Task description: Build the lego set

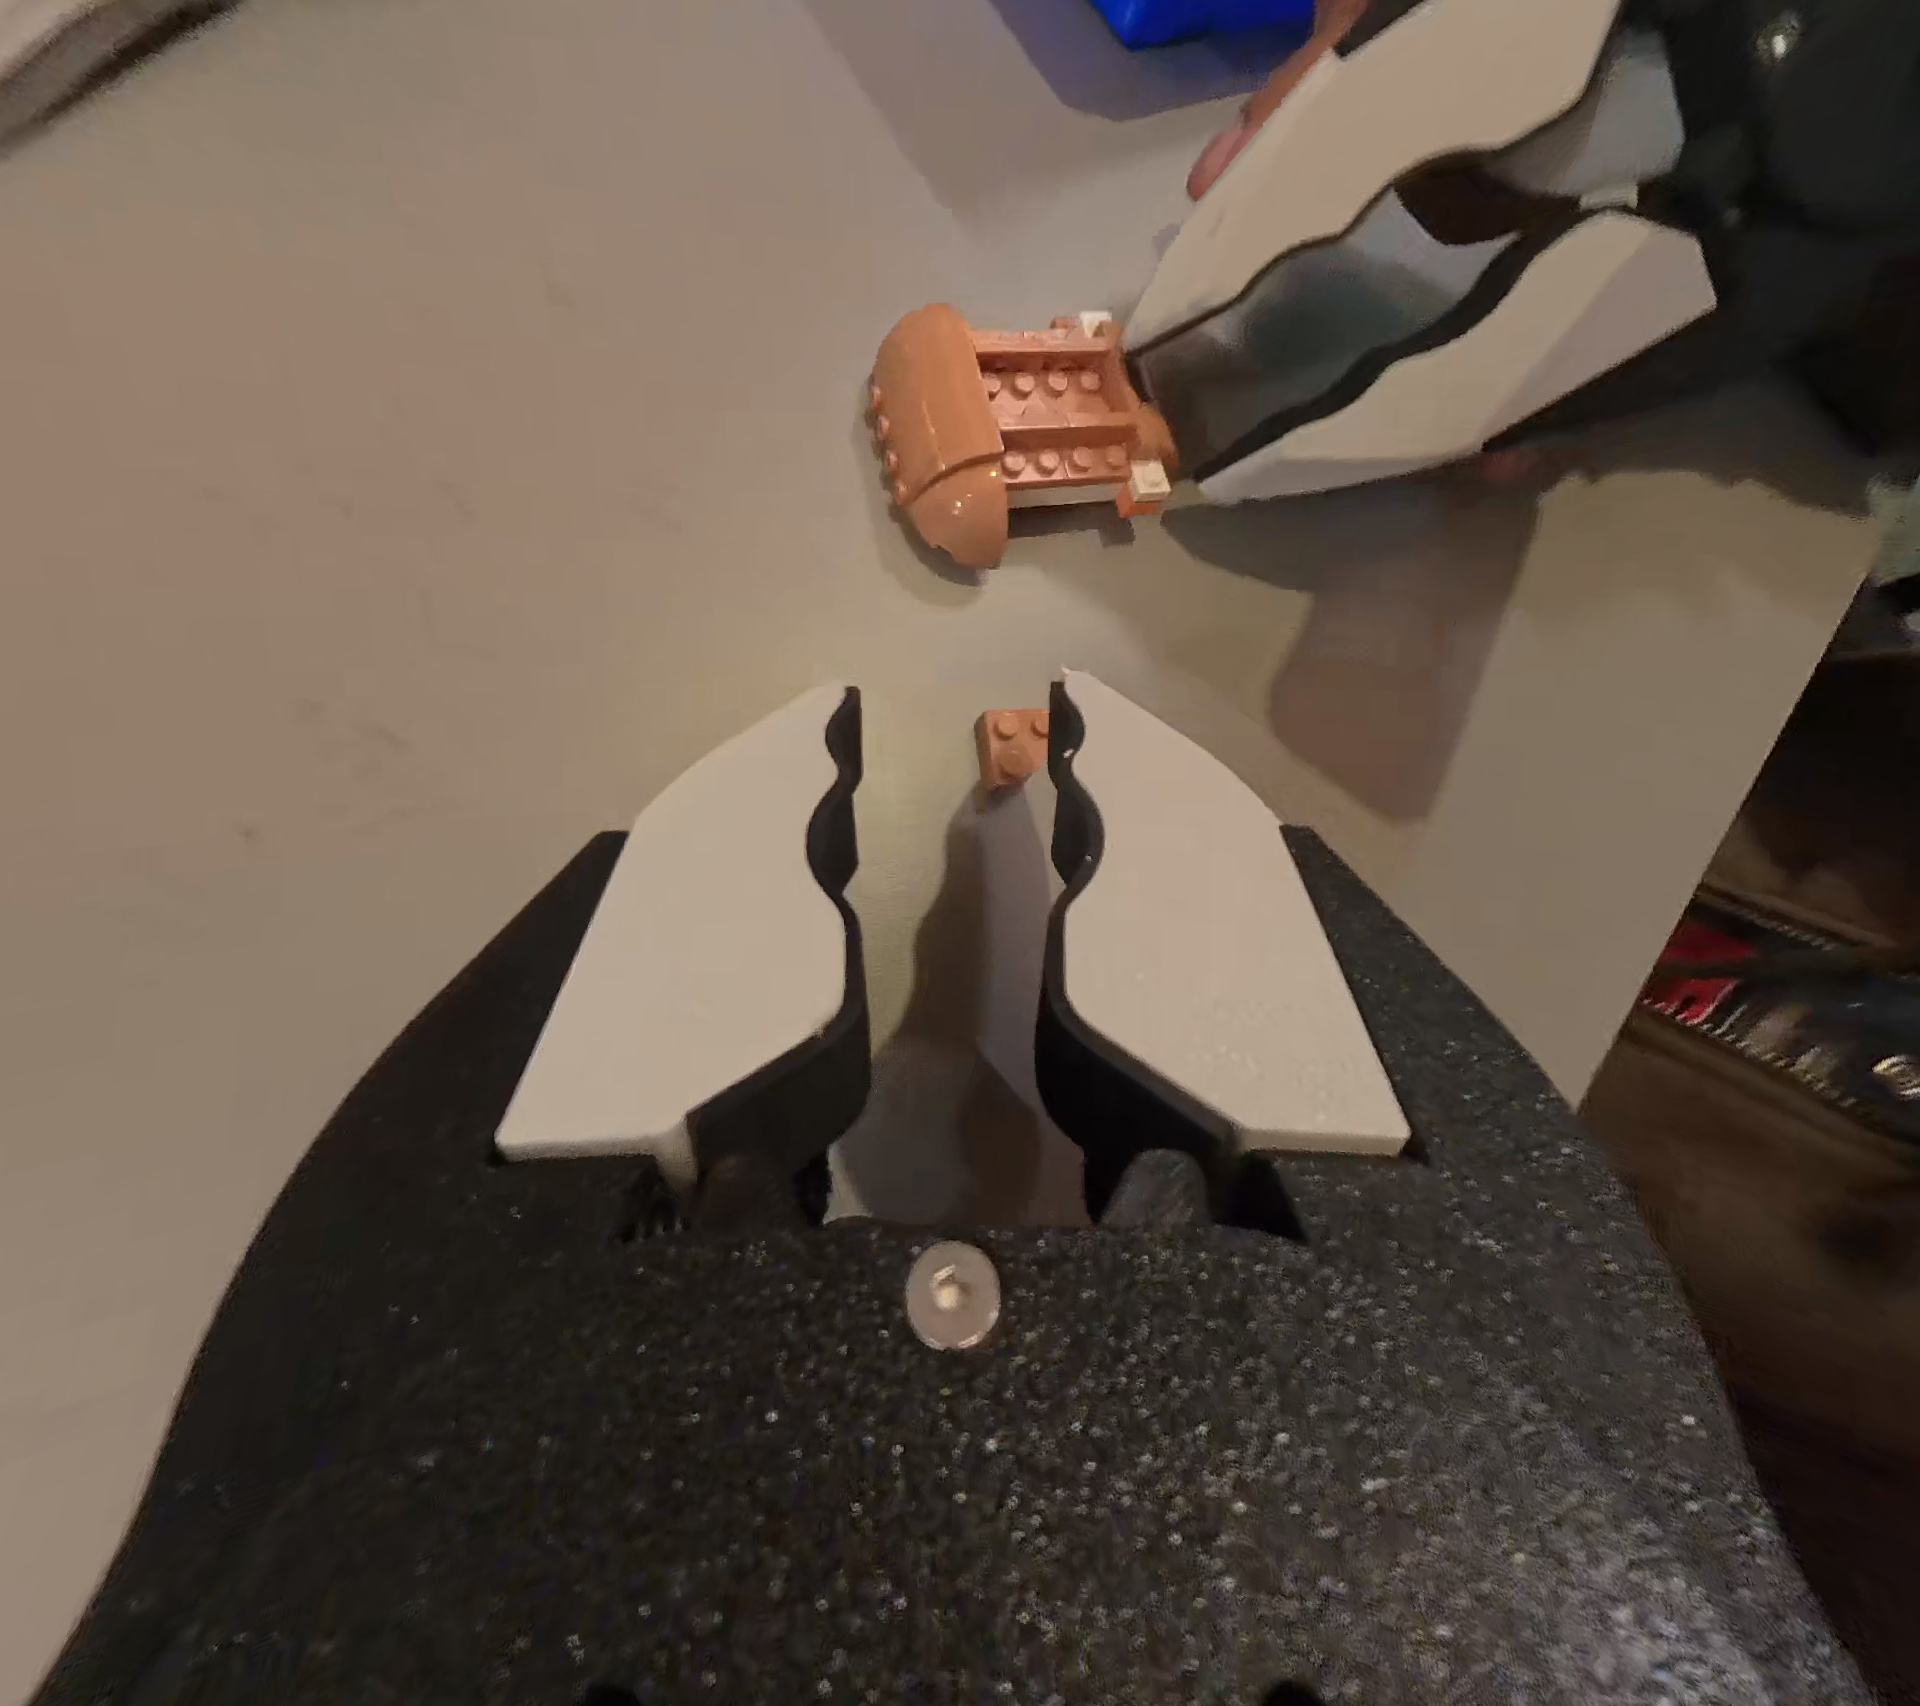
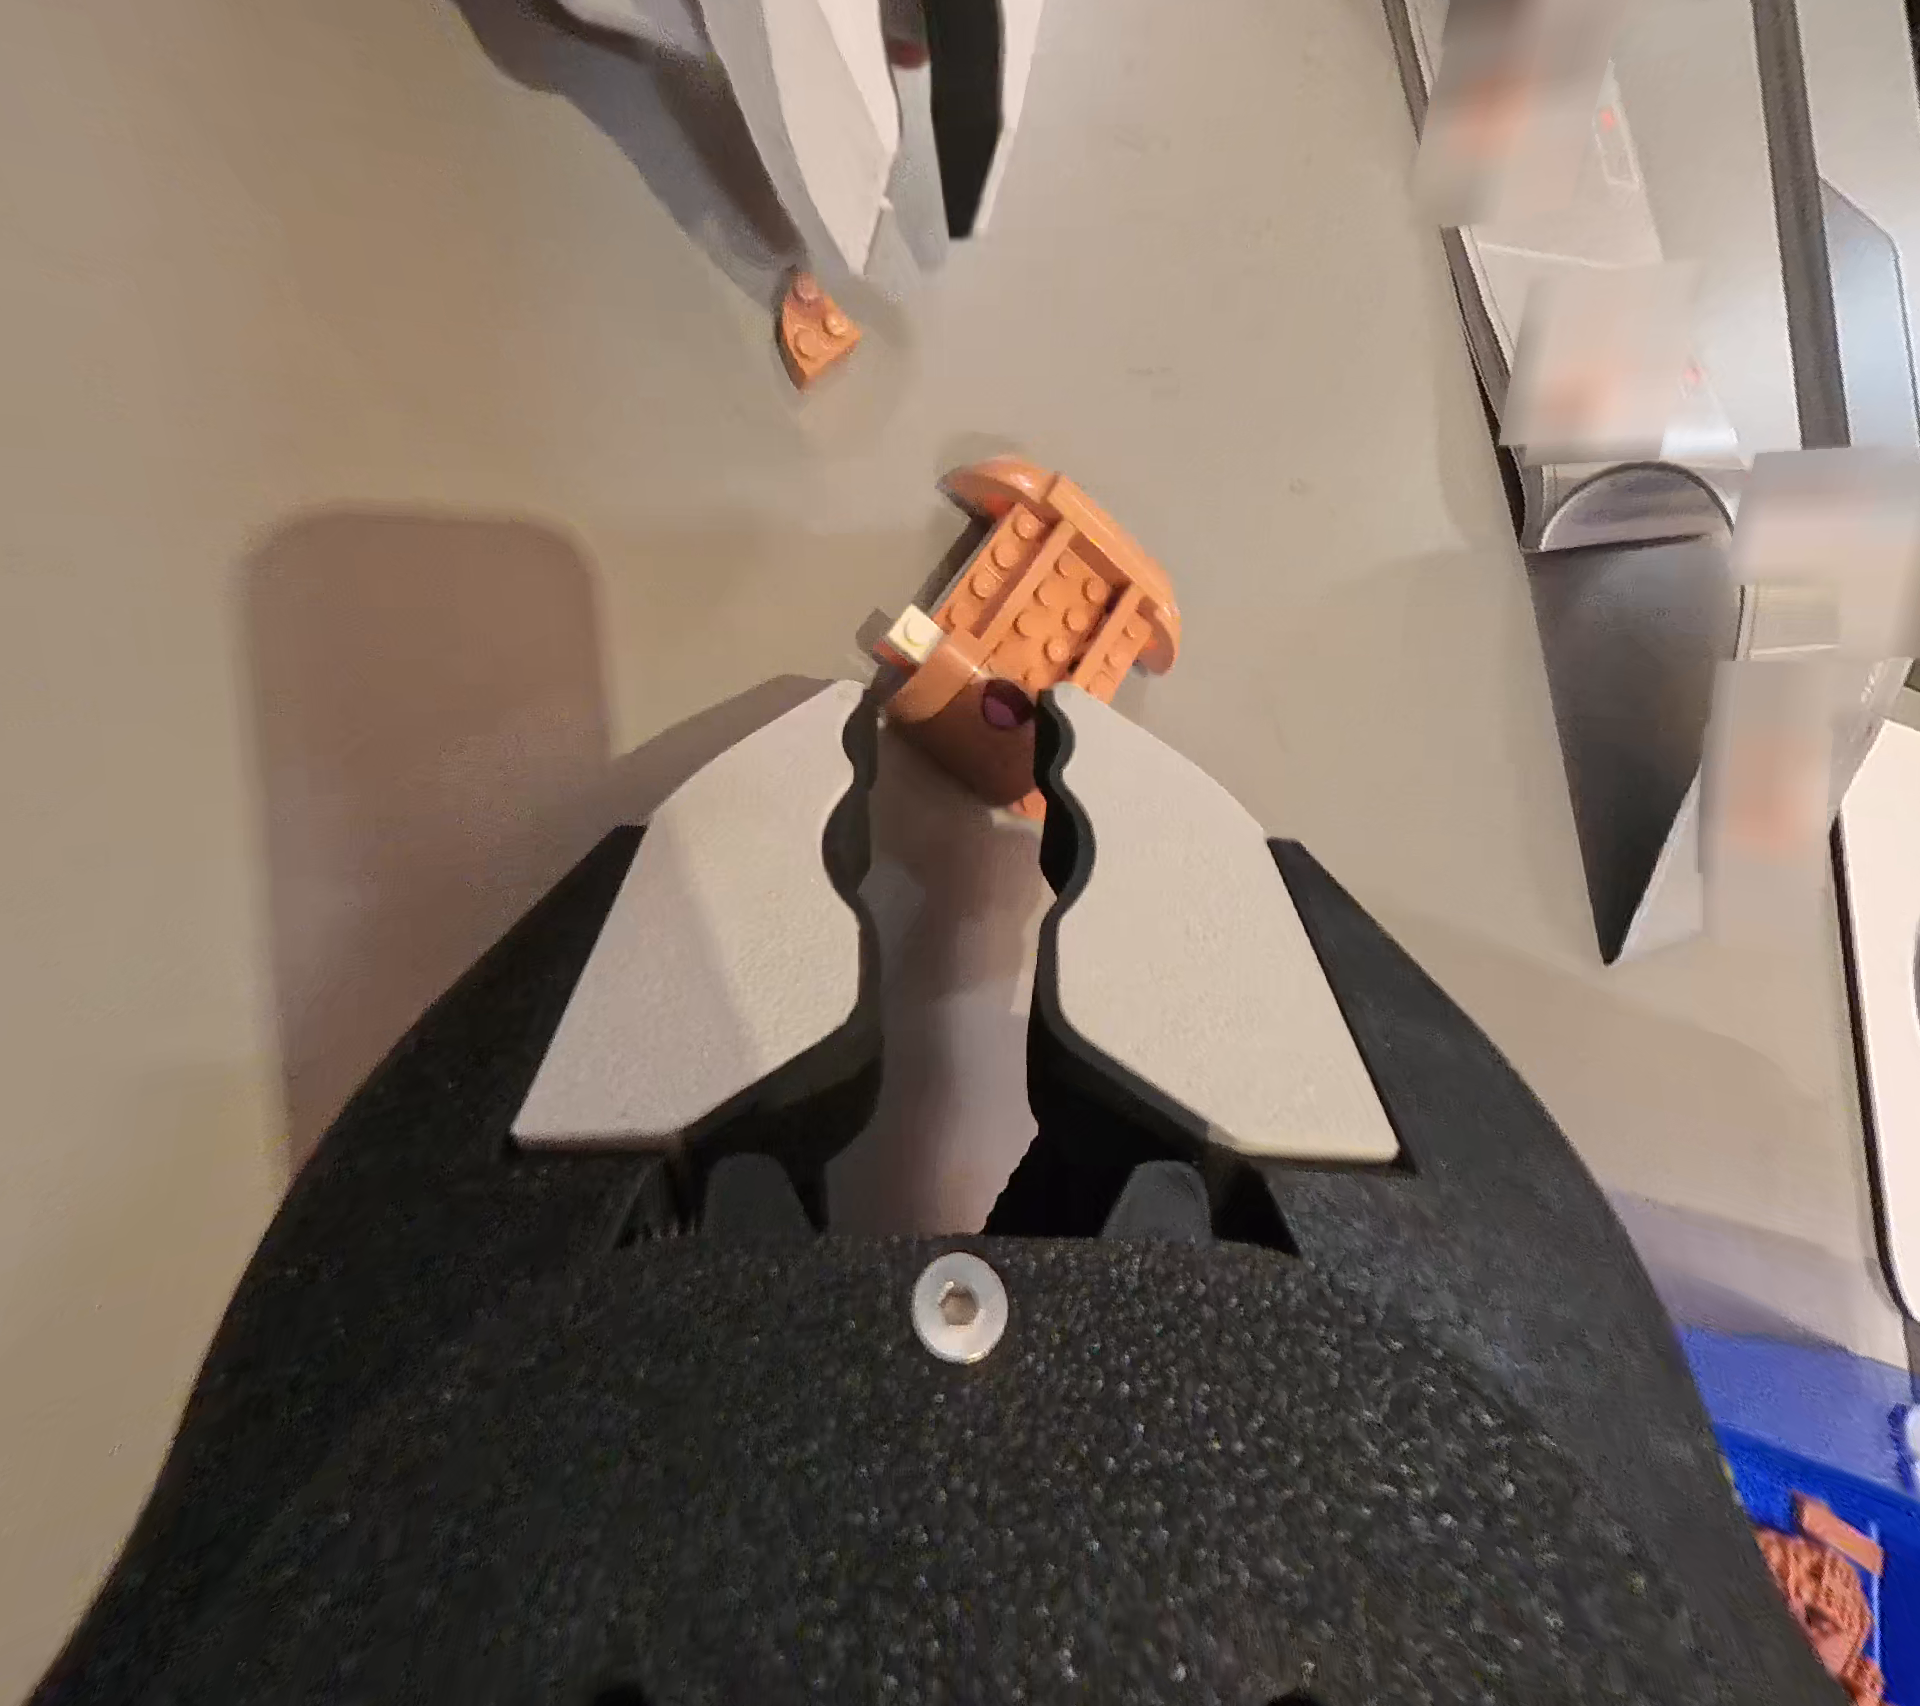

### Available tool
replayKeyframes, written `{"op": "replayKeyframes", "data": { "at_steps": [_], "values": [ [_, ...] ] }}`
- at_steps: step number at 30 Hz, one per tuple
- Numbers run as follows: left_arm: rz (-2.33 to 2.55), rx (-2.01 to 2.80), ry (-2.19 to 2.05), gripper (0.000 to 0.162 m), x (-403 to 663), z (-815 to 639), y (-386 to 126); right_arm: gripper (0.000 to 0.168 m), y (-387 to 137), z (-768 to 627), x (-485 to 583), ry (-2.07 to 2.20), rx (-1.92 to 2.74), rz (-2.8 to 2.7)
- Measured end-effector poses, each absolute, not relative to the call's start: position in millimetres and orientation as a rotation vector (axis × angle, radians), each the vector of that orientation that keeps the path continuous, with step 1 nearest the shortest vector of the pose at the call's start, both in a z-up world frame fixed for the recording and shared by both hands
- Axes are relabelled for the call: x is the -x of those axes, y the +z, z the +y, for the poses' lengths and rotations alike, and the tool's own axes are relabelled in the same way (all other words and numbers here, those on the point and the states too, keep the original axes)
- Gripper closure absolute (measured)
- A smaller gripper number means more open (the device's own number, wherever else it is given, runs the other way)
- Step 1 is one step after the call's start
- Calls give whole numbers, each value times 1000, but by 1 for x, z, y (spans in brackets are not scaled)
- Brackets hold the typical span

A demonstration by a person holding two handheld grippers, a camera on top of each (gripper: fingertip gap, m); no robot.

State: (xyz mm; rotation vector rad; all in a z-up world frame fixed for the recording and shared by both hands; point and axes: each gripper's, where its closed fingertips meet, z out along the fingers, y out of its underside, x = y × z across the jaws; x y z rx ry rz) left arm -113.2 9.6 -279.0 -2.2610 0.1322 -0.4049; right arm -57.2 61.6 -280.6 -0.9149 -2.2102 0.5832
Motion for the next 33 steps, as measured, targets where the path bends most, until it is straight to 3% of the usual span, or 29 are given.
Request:
{"op": "replayKeyframes", "data": {
  "at_steps": [10, 22, 26, 28, 33],
  "values": [
    [893, 1863, -12, 105, 120, 46, -252, 122, -275, 63, 52, 703, 1062, -2150],
    [1634, 1764, 69, 102, 82, 68, -282, 122, -277, 66, 49, 743, 1060, -2147],
    [1714, 1780, 39, 108, 76, 73, -288, 121, -282, 66, 48, 731, 1050, -2161],
    [1727, 1814, 38, 121, 76, 76, -290, 121, -283, 67, 48, 725, 1043, -2163],
    [1612, 1956, -100, 124, 76, 78, -288, 120, -283, 75, 50, 657, 954, -2128]
  ]
}}
